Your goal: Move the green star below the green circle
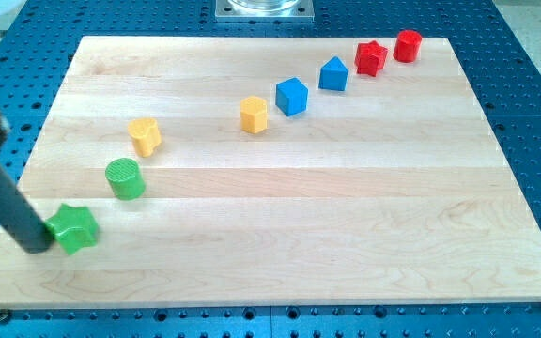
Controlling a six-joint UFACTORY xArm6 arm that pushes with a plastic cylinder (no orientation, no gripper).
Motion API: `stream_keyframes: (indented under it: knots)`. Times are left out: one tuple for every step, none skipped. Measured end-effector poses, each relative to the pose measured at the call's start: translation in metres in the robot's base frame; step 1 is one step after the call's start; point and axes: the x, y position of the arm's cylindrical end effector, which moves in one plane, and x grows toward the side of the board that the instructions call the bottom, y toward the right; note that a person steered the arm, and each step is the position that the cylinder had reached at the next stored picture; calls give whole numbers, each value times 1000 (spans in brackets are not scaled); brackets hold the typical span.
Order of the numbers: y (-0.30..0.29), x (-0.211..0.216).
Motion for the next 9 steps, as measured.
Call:
stream_keyframes:
  knots:
    - [36,-1]
    - [24,7]
    - [79,40]
    - [131,29]
    - [114,6]
    - [104,5]
    - [93,3]
    - [122,-2]
    - [202,-67]
